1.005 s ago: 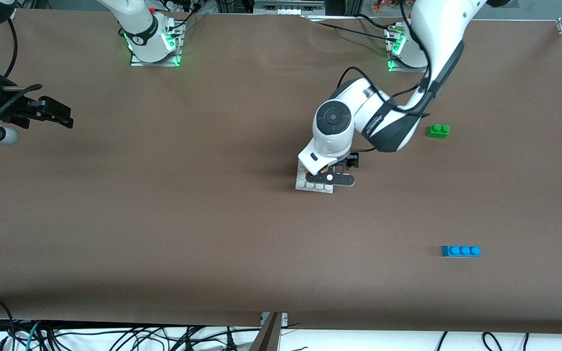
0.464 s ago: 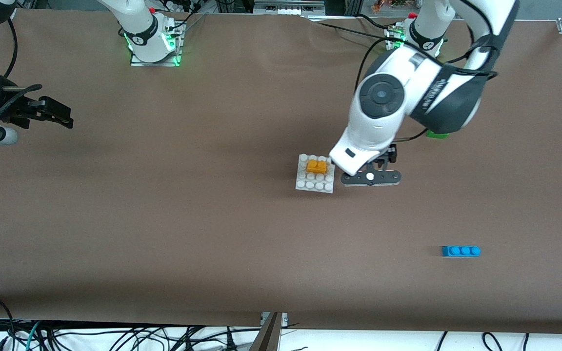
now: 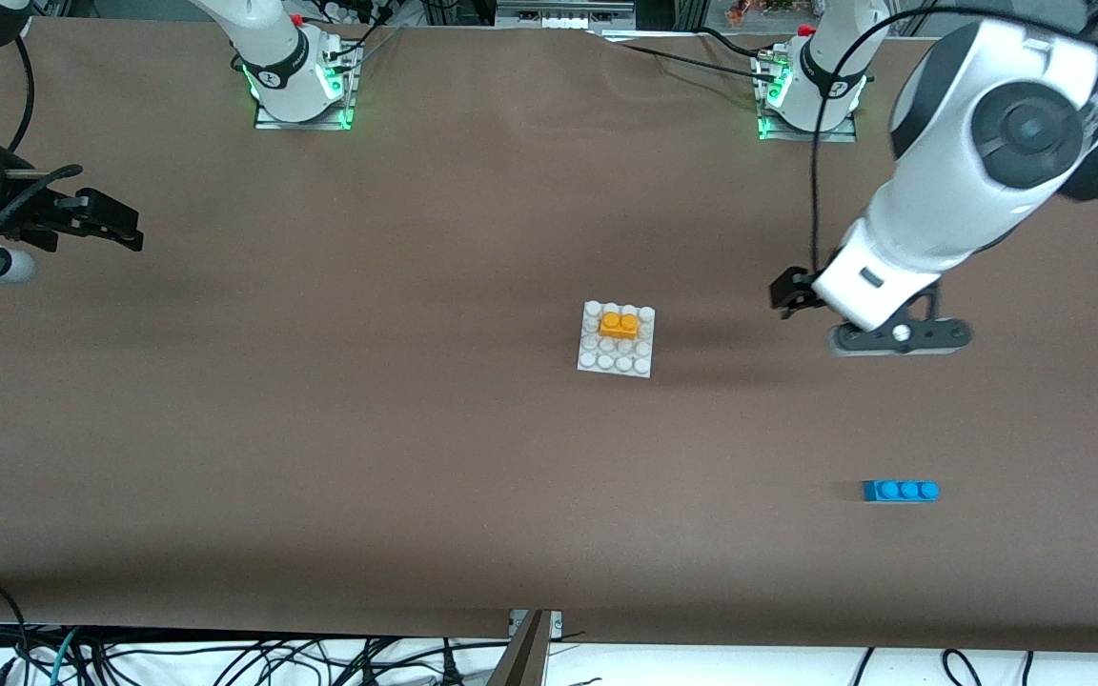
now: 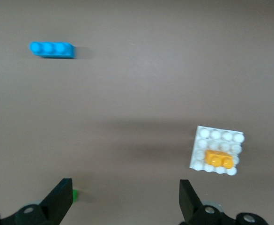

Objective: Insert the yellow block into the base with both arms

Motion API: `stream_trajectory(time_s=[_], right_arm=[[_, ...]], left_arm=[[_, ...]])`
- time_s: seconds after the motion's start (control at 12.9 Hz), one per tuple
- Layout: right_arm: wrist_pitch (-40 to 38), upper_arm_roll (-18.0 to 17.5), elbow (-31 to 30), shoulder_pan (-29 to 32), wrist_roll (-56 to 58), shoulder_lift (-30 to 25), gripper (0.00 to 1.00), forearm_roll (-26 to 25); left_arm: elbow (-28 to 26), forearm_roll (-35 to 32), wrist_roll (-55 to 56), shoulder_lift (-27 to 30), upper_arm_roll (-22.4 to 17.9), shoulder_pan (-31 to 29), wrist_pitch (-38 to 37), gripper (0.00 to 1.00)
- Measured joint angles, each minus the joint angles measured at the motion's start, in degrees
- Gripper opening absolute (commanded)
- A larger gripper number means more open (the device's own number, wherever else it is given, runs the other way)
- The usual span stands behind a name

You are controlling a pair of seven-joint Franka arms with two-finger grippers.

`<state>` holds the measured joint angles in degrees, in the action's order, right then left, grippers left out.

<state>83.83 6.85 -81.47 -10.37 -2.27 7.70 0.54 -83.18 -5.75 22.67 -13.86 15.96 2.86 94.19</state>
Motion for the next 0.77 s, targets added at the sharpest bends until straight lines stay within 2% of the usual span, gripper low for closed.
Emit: stream_trajectory(time_s=[0.23,0.39,0.77], right_arm=[[0.0,0.0,0.0,0.0,0.0,0.0,1.0,0.0],[0.0,0.0,0.0,0.0,0.0,0.0,1.0,0.0],[0.0,0.0,0.0,0.0,0.0,0.0,1.0,0.0]], left_arm=[[-4.5,2.1,-2.4,7.1,-5.6,-0.1,0.0,1.0],[-7.3,3.4,-7.2,10.9,-7.6,-1.6,0.0,1.0],[-9.8,3.9,-18.4,12.7,-14.2,-2.5,0.0,1.0]])
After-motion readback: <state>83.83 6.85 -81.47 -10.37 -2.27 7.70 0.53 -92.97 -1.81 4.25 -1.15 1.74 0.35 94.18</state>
